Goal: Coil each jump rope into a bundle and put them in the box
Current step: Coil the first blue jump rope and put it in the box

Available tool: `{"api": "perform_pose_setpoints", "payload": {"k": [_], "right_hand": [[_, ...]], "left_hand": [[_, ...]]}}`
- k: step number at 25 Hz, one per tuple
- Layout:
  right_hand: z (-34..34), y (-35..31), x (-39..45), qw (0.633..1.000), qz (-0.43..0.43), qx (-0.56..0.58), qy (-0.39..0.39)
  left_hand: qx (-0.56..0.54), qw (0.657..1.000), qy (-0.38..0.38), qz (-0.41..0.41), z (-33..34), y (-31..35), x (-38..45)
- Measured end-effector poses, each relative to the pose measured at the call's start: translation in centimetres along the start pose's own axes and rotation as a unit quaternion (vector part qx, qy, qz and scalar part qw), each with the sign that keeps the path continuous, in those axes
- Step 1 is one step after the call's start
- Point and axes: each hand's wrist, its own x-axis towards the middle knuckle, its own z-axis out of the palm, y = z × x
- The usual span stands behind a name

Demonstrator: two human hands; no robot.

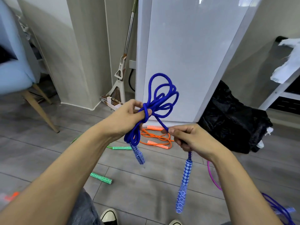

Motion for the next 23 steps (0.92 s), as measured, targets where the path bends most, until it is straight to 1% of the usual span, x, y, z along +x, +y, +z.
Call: {"api": "perform_pose_setpoints", "payload": {"k": [2, 5, 7, 8, 11, 14, 17, 20, 21, 23], "right_hand": [[0.8, -0.5, -0.3, 0.999, -0.003, -0.039, -0.013], [2.4, -1.2, -0.8, 0.987, -0.049, -0.154, 0.009], [3.1, -1.0, -0.8, 0.972, -0.056, -0.225, 0.028], [3.1, -0.8, -0.7, 0.97, -0.053, -0.234, 0.036], [2.8, -1.2, -0.9, 0.975, -0.046, -0.212, 0.047], [3.1, -1.6, -1.1, 0.973, -0.063, -0.216, 0.044], [3.6, -1.5, -1.1, 0.952, -0.085, -0.293, 0.041], [3.9, -2.1, -1.5, 0.935, -0.119, -0.334, 0.02], [4.0, -2.3, -1.6, 0.931, -0.127, -0.343, 0.015], [3.9, -2.4, -1.8, 0.929, -0.132, -0.345, 0.002]], "left_hand": [[0.022, 0.998, 0.064, -0.017, 0.1, -0.9, 0.8], [0.102, 0.991, 0.085, 0.0, 1.2, -1.4, 0.9], [0.099, 0.99, 0.102, 0.012, 1.6, -1.3, 0.9], [0.082, 0.99, 0.113, 0.018, 1.6, -1.3, 0.9], [0.006, 0.991, 0.135, 0.012, 1.2, -1.3, 0.9], [-0.011, 0.983, 0.182, 0.026, 1.1, -1.3, 1.3], [0.003, 0.97, 0.237, 0.058, 0.3, -1.7, 1.9], [0.036, 0.961, 0.267, 0.068, -0.4, -2.6, 2.7], [0.061, 0.958, 0.273, 0.067, -0.2, -2.7, 2.8], [0.145, 0.949, 0.274, 0.065, 0.0, -2.8, 2.8]]}}
